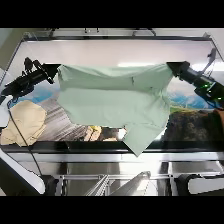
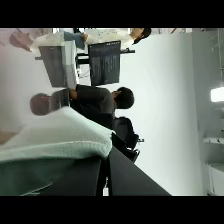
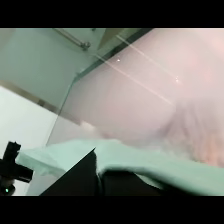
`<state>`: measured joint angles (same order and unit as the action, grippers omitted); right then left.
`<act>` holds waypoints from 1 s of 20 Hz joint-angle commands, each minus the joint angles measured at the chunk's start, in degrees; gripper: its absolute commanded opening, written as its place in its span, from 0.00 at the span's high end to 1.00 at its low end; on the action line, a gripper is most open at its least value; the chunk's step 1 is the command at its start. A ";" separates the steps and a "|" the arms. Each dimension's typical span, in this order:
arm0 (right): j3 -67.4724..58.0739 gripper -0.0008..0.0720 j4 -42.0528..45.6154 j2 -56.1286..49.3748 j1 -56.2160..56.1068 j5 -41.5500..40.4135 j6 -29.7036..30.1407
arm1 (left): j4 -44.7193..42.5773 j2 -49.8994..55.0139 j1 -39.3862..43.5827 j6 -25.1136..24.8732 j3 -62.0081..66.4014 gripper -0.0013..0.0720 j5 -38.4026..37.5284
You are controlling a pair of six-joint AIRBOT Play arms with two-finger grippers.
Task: Fold the shirts.
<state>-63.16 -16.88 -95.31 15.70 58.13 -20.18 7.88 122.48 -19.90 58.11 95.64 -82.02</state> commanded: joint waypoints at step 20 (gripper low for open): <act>28.65 0.57 69.37 24.13 15.61 11.89 -52.35 | -50.29 -14.43 -9.01 12.17 -13.40 0.23 -7.43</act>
<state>-41.41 47.81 -75.26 31.33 72.42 -65.10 -36.95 109.40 -30.00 70.37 87.77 -92.71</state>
